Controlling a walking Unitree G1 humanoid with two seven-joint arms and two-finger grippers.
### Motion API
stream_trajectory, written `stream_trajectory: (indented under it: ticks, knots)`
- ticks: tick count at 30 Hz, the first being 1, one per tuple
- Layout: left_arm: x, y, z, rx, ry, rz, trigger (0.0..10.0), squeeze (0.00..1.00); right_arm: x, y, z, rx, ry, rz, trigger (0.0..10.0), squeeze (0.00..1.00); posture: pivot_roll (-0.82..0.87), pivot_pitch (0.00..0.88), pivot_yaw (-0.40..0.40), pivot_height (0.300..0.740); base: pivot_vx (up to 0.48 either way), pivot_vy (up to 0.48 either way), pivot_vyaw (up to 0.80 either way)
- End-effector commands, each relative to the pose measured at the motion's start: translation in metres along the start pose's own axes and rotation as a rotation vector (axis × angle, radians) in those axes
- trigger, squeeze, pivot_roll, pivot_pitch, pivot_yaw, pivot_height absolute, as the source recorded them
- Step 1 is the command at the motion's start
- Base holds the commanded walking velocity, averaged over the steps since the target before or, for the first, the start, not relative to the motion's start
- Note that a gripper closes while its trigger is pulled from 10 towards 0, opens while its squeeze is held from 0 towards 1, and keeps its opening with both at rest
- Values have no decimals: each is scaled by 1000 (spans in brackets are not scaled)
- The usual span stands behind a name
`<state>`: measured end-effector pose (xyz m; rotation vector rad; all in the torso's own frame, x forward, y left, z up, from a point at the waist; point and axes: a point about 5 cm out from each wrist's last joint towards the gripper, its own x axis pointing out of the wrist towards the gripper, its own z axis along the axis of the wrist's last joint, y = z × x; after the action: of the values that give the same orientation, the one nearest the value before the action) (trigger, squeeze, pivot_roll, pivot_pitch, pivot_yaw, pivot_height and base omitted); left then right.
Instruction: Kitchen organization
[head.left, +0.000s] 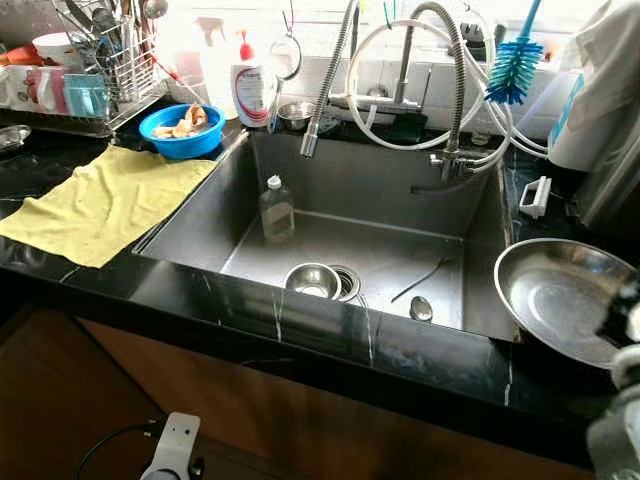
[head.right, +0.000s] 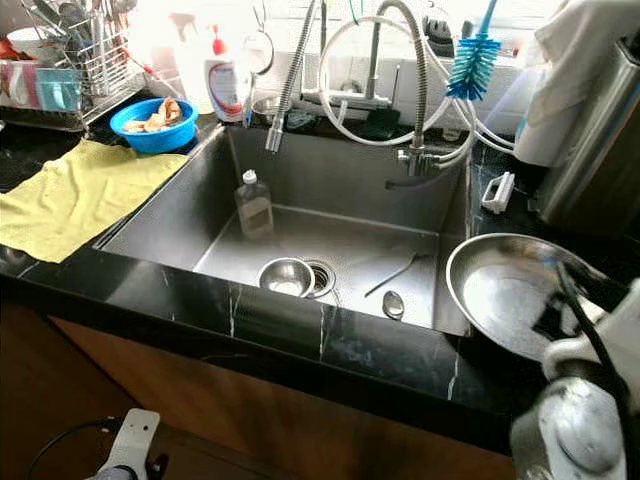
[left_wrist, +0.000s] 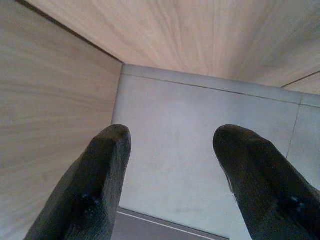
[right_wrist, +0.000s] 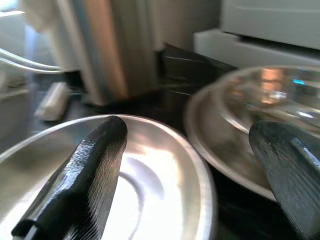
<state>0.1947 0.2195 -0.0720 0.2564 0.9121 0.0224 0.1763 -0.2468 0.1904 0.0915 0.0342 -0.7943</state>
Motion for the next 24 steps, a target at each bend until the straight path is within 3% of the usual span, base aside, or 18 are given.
stream_trajectory:
  ticks: [1, 7, 13, 17, 18, 24]
  knots:
    - [-1, 3, -5, 20, 23, -1, 10000, 0, -13, 3, -15, 103, 110, -27, 10000, 0, -245, 0, 38, 740, 0, 0, 0]
    - [-1, 2, -4, 20, 19, -4, 10000, 0, -13, 4, -23, 143, 160, -22, 10000, 0, -242, 0, 35, 740, 0, 0, 0]
    - [-1, 2, -4, 19, 15, 0, 10000, 0, -10, 16, -16, 149, 123, 113, 10000, 0, -239, 0, 33, 740, 0, 0, 0]
    - [-1, 2, -4, 20, 14, 3, 10000, 0, -10, 34, -5, 72, 46, 315, 10000, 0, -240, 0, 33, 740, 0, 0, 0]
    - [-1, 2, -4, 19, 13, 3, 10000, 0, -10, 39, -3, 17, 30, 392, 10000, 0, -241, 0, 34, 740, 0, 0, 0]
    - [0, 0, -2, 16, 5, 1, 10000, 0, 0, 50, 11, -116, -21, 620, 10000, 0, -247, 0, 41, 740, 0, 0, 0]
